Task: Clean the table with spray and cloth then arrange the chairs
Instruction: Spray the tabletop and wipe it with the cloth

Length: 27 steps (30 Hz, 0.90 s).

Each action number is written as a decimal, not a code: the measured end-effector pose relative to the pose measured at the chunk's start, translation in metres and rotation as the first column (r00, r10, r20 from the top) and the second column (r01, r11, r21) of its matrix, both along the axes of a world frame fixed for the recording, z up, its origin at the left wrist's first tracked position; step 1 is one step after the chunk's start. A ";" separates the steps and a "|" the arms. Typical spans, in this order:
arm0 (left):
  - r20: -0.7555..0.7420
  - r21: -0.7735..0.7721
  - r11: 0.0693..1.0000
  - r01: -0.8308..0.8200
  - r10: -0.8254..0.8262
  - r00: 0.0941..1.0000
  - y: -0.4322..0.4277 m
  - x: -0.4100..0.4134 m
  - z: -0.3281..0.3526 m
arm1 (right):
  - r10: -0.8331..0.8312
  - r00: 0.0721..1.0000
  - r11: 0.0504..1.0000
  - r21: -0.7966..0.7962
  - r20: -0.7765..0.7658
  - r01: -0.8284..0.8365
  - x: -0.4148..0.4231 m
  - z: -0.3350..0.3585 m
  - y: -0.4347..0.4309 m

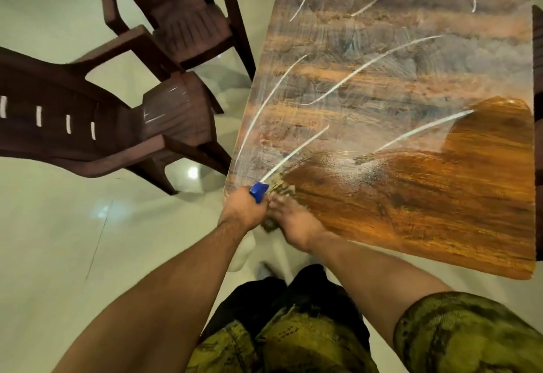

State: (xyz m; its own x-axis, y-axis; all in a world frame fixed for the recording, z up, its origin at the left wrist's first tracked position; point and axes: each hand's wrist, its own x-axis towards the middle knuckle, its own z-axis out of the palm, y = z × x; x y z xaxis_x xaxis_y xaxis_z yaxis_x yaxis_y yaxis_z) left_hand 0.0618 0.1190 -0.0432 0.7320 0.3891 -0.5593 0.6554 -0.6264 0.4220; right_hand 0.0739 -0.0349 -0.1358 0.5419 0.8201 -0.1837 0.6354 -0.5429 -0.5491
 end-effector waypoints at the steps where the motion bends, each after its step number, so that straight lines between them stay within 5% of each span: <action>1: 0.006 0.011 1.000 0.010 -0.010 1.000 0.003 0.002 0.001 | 0.158 0.987 0.987 0.004 0.001 -0.158 -0.001 -0.001 -0.002; 3: 0.022 0.003 1.000 0.001 -0.001 1.000 0.009 0.006 0.004 | 0.189 0.982 0.981 0.032 0.026 -0.190 0.019 0.000 -0.013; 4: 0.028 -0.011 1.000 -0.006 0.006 1.000 0.014 0.006 0.004 | 0.076 0.996 0.997 0.022 0.036 -0.077 0.029 0.001 -0.016; 5: 0.027 -0.018 1.000 -0.006 0.006 1.000 0.019 0.007 0.003 | -0.135 0.990 0.991 0.004 0.040 0.135 0.037 0.001 -0.019; 7: 0.013 -0.022 1.000 0.018 -0.017 1.000 0.029 0.007 0.002 | -0.603 0.794 0.792 -0.062 0.072 0.607 0.032 0.009 -0.006; 8: 0.015 -0.028 0.999 0.022 -0.022 1.000 0.033 0.006 0.002 | -0.690 0.718 0.714 -0.077 0.092 0.696 0.022 0.012 0.009; 10: 0.028 -0.038 0.998 0.050 -0.049 0.998 0.048 0.004 0.003 | -0.562 0.822 0.824 -0.027 0.092 0.566 -0.009 0.008 0.045; 13: 0.012 -0.028 0.991 0.127 -0.127 0.992 0.076 -0.001 0.003 | -0.048 0.990 0.998 0.041 0.132 0.042 -0.027 0.001 0.058; 15: -0.011 -0.063 0.988 0.142 -0.143 0.990 0.094 -0.007 0.001 | -0.014 0.990 1.000 -0.004 0.143 0.015 -0.006 0.002 0.046; 16: -0.016 -0.067 0.987 0.146 -0.147 0.989 0.105 -0.009 0.000 | -0.164 0.978 0.985 -0.026 0.127 0.169 0.005 0.003 0.043; 18: -0.025 -0.064 0.984 0.164 -0.166 0.986 0.122 -0.012 -0.004 | -0.664 0.732 0.733 -0.061 0.153 0.678 0.019 0.002 0.044; 19: -0.015 -0.071 0.983 0.167 -0.168 0.986 0.132 -0.013 -0.005 | -0.801 0.572 0.561 -0.113 0.176 0.820 0.018 0.007 0.060; 20: -0.003 -0.083 0.981 0.176 -0.177 0.984 0.140 -0.013 -0.006 | -0.821 0.536 0.520 -0.130 0.196 0.844 0.012 0.011 0.082; 22: 0.027 -0.098 0.966 0.240 -0.239 0.971 0.153 -0.013 -0.006 | -0.652 0.748 0.750 -0.042 0.122 0.660 -0.015 0.004 0.132; 24: 0.052 -0.095 0.947 0.306 -0.302 0.952 0.164 -0.013 -0.003 | -0.310 0.947 0.949 -0.041 0.080 0.314 -0.047 -0.001 0.166; 27: 0.084 -0.100 0.924 0.369 -0.362 0.928 0.174 -0.009 0.001 | -0.188 0.977 0.973 -0.113 0.099 0.199 -0.050 0.001 0.163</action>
State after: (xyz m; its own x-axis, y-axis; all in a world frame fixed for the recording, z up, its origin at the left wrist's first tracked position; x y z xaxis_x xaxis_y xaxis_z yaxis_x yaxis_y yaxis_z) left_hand 0.0531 0.2927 -0.0425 0.8464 0.0253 -0.5320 0.3598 -0.7637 0.5361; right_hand 0.0234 0.1277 -0.1347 0.7066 0.6722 -0.2209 0.5538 -0.7197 -0.4187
